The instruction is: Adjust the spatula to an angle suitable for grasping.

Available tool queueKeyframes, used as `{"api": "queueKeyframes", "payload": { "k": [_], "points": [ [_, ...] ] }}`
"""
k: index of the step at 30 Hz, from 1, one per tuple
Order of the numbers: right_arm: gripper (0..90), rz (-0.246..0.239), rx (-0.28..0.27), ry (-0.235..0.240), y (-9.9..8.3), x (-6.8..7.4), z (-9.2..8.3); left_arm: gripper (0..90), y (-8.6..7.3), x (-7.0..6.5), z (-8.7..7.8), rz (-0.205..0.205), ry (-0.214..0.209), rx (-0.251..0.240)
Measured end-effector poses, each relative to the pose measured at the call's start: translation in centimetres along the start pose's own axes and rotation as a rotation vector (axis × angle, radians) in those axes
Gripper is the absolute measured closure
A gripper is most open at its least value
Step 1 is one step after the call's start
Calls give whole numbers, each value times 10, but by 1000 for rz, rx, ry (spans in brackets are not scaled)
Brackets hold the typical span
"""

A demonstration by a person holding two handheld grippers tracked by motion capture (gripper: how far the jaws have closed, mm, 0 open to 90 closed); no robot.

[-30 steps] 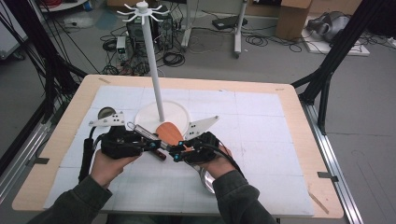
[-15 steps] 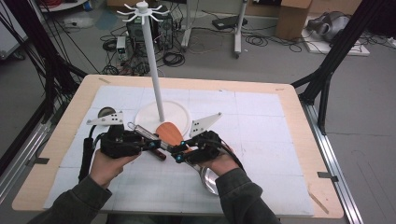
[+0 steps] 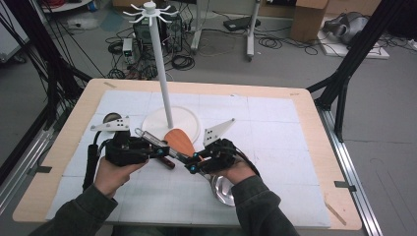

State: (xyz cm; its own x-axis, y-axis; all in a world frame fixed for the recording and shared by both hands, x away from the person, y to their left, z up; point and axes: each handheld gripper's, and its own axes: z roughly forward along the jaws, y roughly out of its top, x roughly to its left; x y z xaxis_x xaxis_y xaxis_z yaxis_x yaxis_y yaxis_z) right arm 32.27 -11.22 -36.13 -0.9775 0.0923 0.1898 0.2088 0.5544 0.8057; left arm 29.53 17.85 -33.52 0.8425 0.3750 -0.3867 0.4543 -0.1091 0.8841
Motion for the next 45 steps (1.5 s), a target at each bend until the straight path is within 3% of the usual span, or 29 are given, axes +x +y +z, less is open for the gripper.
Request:
{"api": "queueKeyframes", "payload": {
  "k": [5, 15, 17, 21, 30, 45],
  "points": [
    [755, -18, 4, -45, 6, 5, 0, 659, 2, 0, 1, -12, 12, -22],
    [759, -28, -40, -77, 17, 10, 3, 660, 3, -4, 3, -10, -2, -24],
    [760, -32, -55, -99, 22, 14, 5, 666, 5, -6, 3, 12, 9, -27],
    [760, -34, -81, -124, 27, 17, 6, 672, 5, -8, 5, 15, 11, -26],
    [762, -36, -128, -140, 34, 22, 9, 742, 8, -10, 8, 19, 23, -32],
    [767, -56, -222, -169, 39, 31, -1, 751, 32, -25, 11, 117, 7, -25]
  ]
}}
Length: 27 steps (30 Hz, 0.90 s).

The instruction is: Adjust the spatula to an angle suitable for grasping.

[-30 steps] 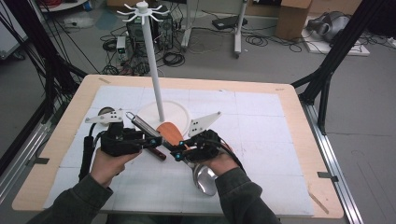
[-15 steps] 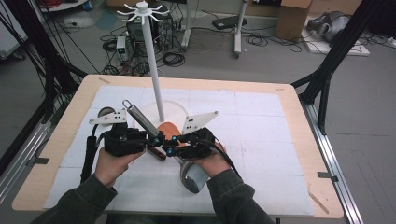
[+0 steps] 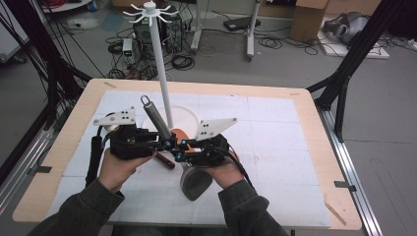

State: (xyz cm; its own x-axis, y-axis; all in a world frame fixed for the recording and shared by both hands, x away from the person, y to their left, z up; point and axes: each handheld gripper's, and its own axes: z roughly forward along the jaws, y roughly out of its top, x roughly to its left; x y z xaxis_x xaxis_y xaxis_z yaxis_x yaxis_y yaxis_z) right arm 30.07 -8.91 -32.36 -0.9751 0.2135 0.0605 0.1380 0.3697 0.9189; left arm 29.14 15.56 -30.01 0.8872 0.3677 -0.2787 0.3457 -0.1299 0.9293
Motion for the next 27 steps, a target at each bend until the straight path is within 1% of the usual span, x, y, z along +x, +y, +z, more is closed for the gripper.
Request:
{"api": "queueKeyframes", "payload": {
  "k": [3, 4, 7, 9, 10, 12, 13, 14, 16, 19, 20, 21, 22, 24, 25, 26, 27],
  "points": [
    [771, -4, -1, -12, 1, 1, 0, 751, 0, 0, 0, -3, 3, 0],
    [774, -3, -1, -19, 1, 1, 0, 749, -1, 0, 0, 2, 17, 1],
    [775, -2, 0, -31, 1, 2, 1, 727, -2, -1, 1, 4, 22, 8],
    [776, 4, -3, -37, 1, 2, 0, 733, -2, -1, 2, 5, 19, 11],
    [776, 1, -4, -42, 1, 1, 0, 741, -2, -1, 1, 10, 19, 8],
    [776, 3, -8, -37, 1, 1, -1, 803, -2, -1, 1, 18, 25, 8],
    [776, 3, -8, -37, 1, 1, -1, 803, -2, 0, 1, 15, 16, 8],
    [779, 5, -12, -43, 1, 2, -1, 847, -2, -2, 1, 39, 32, 3],
    [784, 9, -20, -28, 1, 1, -1, 860, -2, 0, 0, 32, 16, -3],
    [787, 6, -24, -25, 1, 1, -1, 869, -2, 1, 0, 31, 4, -3],
    [781, 10, -22, -14, 1, 1, -1, 869, -2, 2, 0, 30, -1, -4],
    [769, 7, -20, -14, 1, 1, -1, 869, -2, 2, 0, 30, -1, -4],
    [732, 10, -20, -16, 1, 1, -1, 870, -1, 4, -1, 26, 1, -5],
    [678, 24, -26, -2, 1, -1, -3, 870, 0, 6, -3, 30, 2, -9],
    [678, 24, -26, -2, 1, -1, -3, 870, 0, 6, -3, 30, 2, -9],
    [647, 27, -28, -4, 0, -2, -7, 870, 0, 8, -5, 28, 1, -15],
    [647, 27, -28, -4, 0, -2, -7, 870, 0, 8, -5, 28, 1, -15]
  ]
}}
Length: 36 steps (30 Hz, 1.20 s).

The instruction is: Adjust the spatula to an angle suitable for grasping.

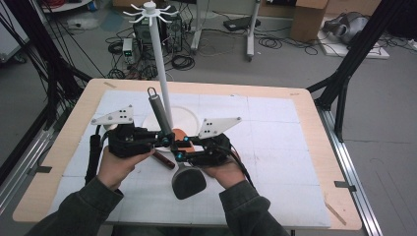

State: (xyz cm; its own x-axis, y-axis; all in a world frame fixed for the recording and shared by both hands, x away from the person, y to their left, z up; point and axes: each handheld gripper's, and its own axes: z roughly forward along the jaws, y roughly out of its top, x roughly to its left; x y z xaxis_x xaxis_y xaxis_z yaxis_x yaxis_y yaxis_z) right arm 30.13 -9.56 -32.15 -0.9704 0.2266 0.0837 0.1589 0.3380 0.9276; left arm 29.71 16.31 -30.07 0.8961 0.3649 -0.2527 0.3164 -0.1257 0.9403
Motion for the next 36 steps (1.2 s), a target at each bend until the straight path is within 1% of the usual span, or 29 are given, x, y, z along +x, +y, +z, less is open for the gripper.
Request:
{"api": "queueKeyframes", "payload": {
  "k": [1, 3, 4, 5, 6, 7, 8, 9, 11, 12, 14, 16, 21, 24, 25, 27, 28, 29, 30, 31, 32, 33, 34, 36],
  "points": [
    [598, 9, -2, 0, -2, -1, -4, 872, 1, 1, -2, 0, 3, 0],
    [583, 12, -1, 1, -2, -2, -5, 872, 2, 2, -2, 2, 5, 2],
    [530, 23, 2, -5, -4, -3, -9, 872, 4, 2, -3, 15, 8, 10],
    [530, 23, 2, -5, -4, -3, -9, 872, 4, 2, -3, 15, 8, 10],
    [514, 22, 4, -8, -5, -4, -11, 872, 5, 2, -3, 18, 9, 11],
    [481, 27, 10, -13, -8, -5, -14, 872, 8, 2, -4, 28, 6, 24],
    [481, 27, 10, -13, -8, -5, -14, 872, 8, 2, -4, 28, 6, 24],
    [430, 39, 17, -31, -12, -7, -18, 872, 12, 2, -5, 41, 3, 38],
    [405, 43, 19, -46, -16, -10, -23, 872, 15, 3, -6, 56, 3, 47],
    [388, 50, 22, -55, -18, -11, -25, 872, 15, 3, -6, 56, 3, 47],
    [376, 54, 27, -63, -20, -12, -27, 872, 17, 4, -6, 63, 5, 47],
    [342, 58, 30, -86, -25, -14, -32, 871, 21, 4, -8, 75, 7, 53],
    [303, 78, 36, -108, -32, -18, -39, 871, 29, 6, -12, 95, 13, 57],
    [249, 92, 38, -130, -37, -21, -44, 872, 32, 7, -15, 102, 12, 56],
    [227, 94, 38, -144, -38, -22, -46, 872, 33, 8, -15, 105, 10, 58],
    [213, 108, 44, -161, -43, -24, -51, 872, 35, 10, -16, 108, 5, 56],
    [213, 108, 44, -161, -43, -24, -51, 872, 35, 10, -16, 108, 5, 56],
    [191, 123, 46, -175, -47, -25, -55, 872, 36, 11, -16, 111, 3, 59],
    [191, 123, 46, -175, -47, -25, -55, 871, 36, 11, -16, 111, 3, 59],
    [166, 138, 49, -192, -50, -27, -59, 872, 37, 12, -17, 112, 1, 63],
    [166, 138, 49, -192, -50, -27, -59, 872, 37, 13, -17, 113, 0, 62],
    [164, 146, 50, -203, -53, -27, -63, 872, 39, 14, -17, 114, 1, 60],
    [160, 145, 47, -210, -55, -28, -65, 872, 40, 14, -18, 117, -1, 61],
    [159, 159, 53, -224, -59, -28, -68, 871, 41, 15, -18, 120, -1, 61]
  ]
}}
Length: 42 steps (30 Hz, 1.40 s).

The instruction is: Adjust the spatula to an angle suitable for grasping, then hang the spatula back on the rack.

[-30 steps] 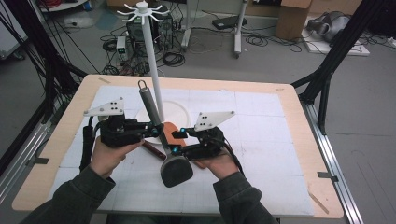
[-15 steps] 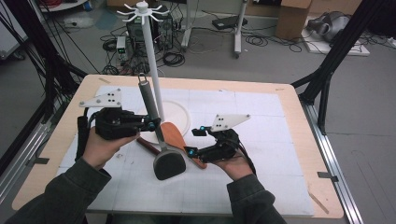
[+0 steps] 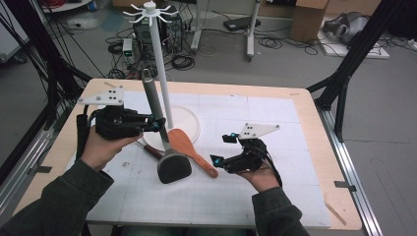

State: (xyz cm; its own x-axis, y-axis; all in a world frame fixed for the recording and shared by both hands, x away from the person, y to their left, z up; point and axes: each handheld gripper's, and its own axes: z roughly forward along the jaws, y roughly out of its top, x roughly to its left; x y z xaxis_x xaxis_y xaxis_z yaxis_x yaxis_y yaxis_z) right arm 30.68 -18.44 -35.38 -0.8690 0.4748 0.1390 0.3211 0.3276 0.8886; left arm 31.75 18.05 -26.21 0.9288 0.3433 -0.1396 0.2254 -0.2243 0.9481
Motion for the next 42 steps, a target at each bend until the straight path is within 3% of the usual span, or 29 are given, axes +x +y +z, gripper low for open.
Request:
{"api": "queueKeyframes", "payload": {
  "k": [14, 20, 22, 23, 42],
  "points": [
    [105, 31, 3, -76, -22, -14, -23, 872, 15, 6, -6, 30, -3, 6],
    [92, 69, 5, -116, -38, -20, -39, 872, 21, 14, -7, 37, -3, 16],
    [77, 80, 8, -122, -40, -20, -41, 872, 23, 15, -7, 38, -2, 16],
    [19, 80, 10, -143, -43, -22, -43, 871, 26, 16, -8, 44, -7, 21],
    [5, 118, -9, -213, -58, -32, -65, 871, 51, 33, -14, 70, -11, 23]
  ]
}}
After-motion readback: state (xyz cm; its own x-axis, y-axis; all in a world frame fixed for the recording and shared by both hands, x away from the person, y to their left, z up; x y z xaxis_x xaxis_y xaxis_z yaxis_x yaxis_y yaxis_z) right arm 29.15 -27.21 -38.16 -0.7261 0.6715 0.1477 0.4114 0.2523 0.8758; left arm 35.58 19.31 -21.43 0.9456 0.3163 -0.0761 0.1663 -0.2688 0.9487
